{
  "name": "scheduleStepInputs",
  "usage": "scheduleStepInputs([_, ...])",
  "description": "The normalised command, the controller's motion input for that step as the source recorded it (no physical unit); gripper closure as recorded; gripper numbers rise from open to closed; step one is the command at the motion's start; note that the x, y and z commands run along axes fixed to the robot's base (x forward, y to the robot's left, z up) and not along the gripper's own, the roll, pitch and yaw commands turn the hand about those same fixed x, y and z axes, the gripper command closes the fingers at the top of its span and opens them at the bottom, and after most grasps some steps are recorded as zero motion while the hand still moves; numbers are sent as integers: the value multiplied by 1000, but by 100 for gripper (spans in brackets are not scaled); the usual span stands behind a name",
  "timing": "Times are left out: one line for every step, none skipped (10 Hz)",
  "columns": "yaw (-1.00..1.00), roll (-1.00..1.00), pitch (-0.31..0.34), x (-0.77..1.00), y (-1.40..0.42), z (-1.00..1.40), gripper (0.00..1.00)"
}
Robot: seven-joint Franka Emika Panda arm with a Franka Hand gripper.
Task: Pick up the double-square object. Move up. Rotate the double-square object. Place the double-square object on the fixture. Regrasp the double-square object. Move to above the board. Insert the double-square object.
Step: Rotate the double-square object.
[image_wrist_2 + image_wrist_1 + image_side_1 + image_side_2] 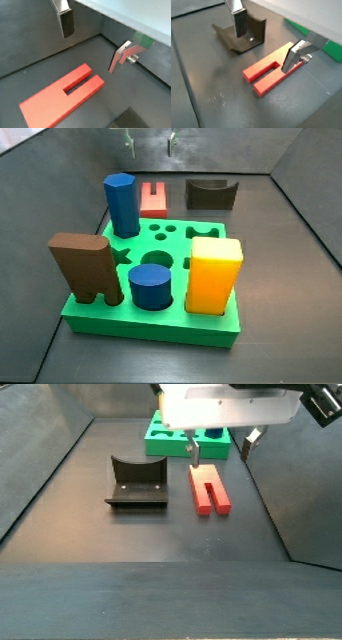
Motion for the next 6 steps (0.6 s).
scheduleStepInputs([1000,1,-2,40,8,-250,0])
scheduleStepInputs([1000,0,-3,43,1,-133,0])
scheduleStepInputs([1000,-1,-3,39,1,-70,0])
scheduleStepInputs([1000,-1,-4,31,3,-58,0])
scheduleStepInputs([1000,-1,-4,34,3,-52,0])
scheduleStepInputs([1000,-1,-5,37,3,-45,0])
